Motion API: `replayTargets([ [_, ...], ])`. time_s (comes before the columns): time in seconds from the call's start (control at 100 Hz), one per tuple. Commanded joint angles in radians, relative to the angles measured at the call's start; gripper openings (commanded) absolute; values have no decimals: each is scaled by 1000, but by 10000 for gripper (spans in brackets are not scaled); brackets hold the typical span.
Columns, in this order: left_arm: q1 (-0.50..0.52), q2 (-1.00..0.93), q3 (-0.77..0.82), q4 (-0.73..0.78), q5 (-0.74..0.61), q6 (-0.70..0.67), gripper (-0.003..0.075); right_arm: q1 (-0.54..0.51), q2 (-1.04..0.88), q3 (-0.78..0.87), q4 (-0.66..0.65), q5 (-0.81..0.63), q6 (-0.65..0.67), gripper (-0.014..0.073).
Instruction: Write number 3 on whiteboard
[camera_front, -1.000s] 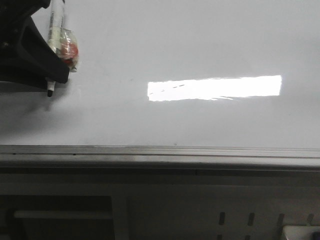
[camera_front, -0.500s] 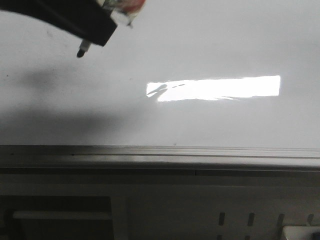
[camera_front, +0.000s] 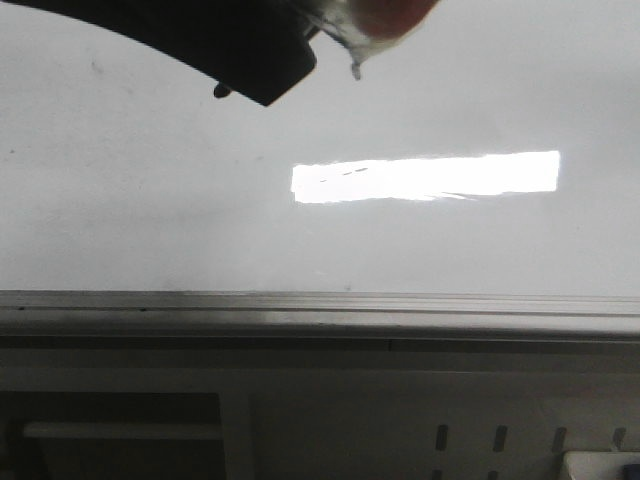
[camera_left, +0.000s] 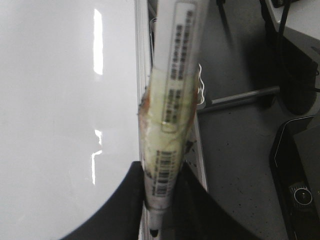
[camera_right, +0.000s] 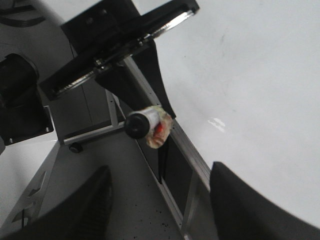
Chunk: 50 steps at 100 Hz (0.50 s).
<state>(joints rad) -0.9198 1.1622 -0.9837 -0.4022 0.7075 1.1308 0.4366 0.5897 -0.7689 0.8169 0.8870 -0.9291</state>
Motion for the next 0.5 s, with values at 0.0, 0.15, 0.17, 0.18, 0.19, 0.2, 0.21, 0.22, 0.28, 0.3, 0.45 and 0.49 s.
replayTargets([
  [0.0, -7, -21, -35, -20, -66, -2, -20, 25, 40, -64, 34, -47, -24, 388],
  [0.15, -7, -21, -35, -20, -66, -2, -20, 70, 103, -104, 31, -59, -24, 388],
  [0.17, -7, -21, -35, -20, -66, -2, -20, 76, 113, -108, 31, -63, -24, 388],
  [0.18, -7, -21, -35, -20, -66, -2, -20, 78, 119, -108, 31, -62, -24, 388],
  [0.19, -7, -21, -35, -20, -66, -2, -20, 81, 122, -110, 31, -64, -24, 388],
  [0.2, -7, -21, -35, -20, -66, -2, -20, 81, 125, -110, 31, -64, -24, 388],
  [0.21, -7, -21, -35, -20, -66, -2, -20, 87, 131, -112, 31, -64, -24, 388],
  [0.22, -7, -21, -35, -20, -66, -2, -20, 89, 134, -112, 31, -66, -24, 388],
  [0.28, -7, -21, -35, -20, -66, -2, -20, 103, 161, -119, 31, -62, -24, 388],
  [0.3, -7, -21, -35, -20, -66, -2, -20, 109, 168, -121, 31, -62, -24, 388],
  [0.45, -7, -21, -35, -20, -66, -2, -20, 152, 206, -121, 35, -89, -24, 388],
  [0.49, -7, -21, -35, -20, -66, -2, -20, 163, 214, -121, 35, -102, -24, 388],
])
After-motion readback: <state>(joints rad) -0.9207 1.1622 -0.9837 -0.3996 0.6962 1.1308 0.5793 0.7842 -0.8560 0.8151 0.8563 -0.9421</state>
